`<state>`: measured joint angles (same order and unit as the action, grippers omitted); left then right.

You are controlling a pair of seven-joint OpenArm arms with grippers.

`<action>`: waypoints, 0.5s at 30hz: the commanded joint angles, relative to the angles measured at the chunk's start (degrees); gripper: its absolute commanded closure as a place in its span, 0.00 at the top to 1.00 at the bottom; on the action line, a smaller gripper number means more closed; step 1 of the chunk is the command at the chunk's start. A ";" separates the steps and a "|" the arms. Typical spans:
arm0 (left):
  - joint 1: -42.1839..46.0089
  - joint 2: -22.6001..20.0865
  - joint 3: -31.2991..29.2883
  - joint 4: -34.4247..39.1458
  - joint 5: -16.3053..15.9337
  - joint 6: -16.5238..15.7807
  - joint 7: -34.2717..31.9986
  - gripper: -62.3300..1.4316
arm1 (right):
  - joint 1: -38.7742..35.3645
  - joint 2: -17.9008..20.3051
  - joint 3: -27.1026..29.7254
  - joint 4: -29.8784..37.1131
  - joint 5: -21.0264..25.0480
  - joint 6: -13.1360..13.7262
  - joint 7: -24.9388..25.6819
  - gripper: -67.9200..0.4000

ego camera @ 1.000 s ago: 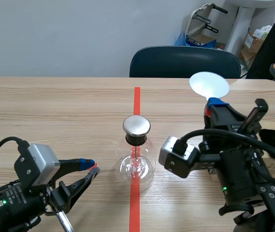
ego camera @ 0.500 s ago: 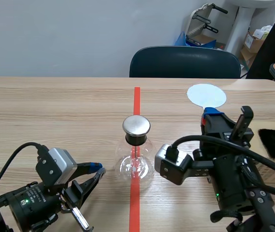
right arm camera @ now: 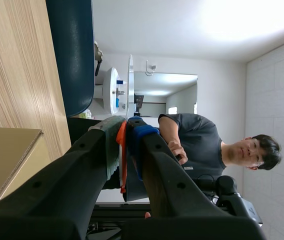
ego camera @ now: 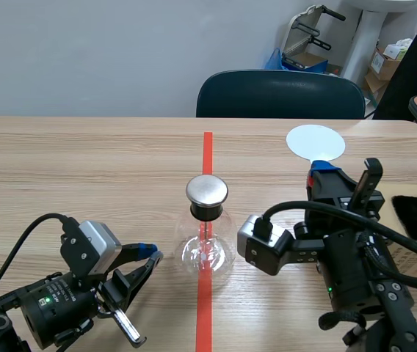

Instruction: Do the electroscope experiment

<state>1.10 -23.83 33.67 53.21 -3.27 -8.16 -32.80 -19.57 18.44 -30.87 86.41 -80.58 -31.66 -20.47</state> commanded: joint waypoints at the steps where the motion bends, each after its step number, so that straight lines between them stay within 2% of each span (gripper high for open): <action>1: -0.33 0.35 -0.02 0.79 -0.35 -0.17 -0.81 0.16 | 0.68 0.28 0.42 0.39 -0.22 -0.37 -0.39 0.02; 15: 0.02 0.90 -0.04 0.79 -0.37 -0.55 -0.31 0.16 | 0.68 0.28 0.42 0.39 -0.02 -0.37 -0.42 0.02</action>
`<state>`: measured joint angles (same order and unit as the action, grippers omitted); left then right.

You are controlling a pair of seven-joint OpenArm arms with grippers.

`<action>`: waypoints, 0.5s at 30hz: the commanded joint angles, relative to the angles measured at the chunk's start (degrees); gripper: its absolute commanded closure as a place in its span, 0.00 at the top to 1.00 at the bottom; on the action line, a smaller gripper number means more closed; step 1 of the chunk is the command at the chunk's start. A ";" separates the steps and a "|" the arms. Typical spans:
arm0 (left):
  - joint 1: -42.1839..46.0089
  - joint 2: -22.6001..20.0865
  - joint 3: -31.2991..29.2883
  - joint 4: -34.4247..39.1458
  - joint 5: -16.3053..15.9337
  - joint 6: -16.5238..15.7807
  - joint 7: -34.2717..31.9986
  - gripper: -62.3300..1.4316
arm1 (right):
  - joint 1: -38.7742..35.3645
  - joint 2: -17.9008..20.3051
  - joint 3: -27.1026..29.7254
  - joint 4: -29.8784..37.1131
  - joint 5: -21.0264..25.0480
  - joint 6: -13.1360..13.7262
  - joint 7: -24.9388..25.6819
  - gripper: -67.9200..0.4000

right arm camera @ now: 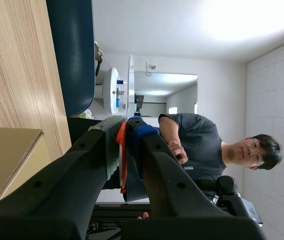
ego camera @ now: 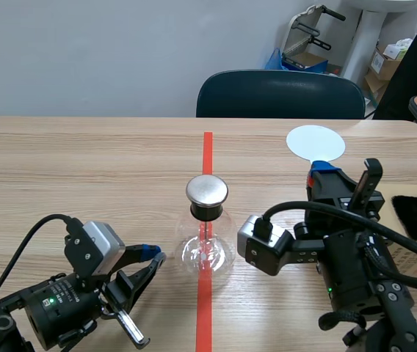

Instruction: Do the electroscope experiment

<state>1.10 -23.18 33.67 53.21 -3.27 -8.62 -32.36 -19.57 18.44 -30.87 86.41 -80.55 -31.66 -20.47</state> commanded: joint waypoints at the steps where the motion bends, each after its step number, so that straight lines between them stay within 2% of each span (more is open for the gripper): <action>1: 0.00 0.24 -0.04 0.79 -0.37 -0.09 -0.74 0.16 | 0.68 0.28 0.42 0.39 -0.04 -0.37 -0.42 0.02; 15: 0.00 0.26 -0.04 0.79 -0.37 -0.07 -0.74 0.16 | 0.68 0.28 0.42 0.39 1.09 -0.37 -0.44 0.02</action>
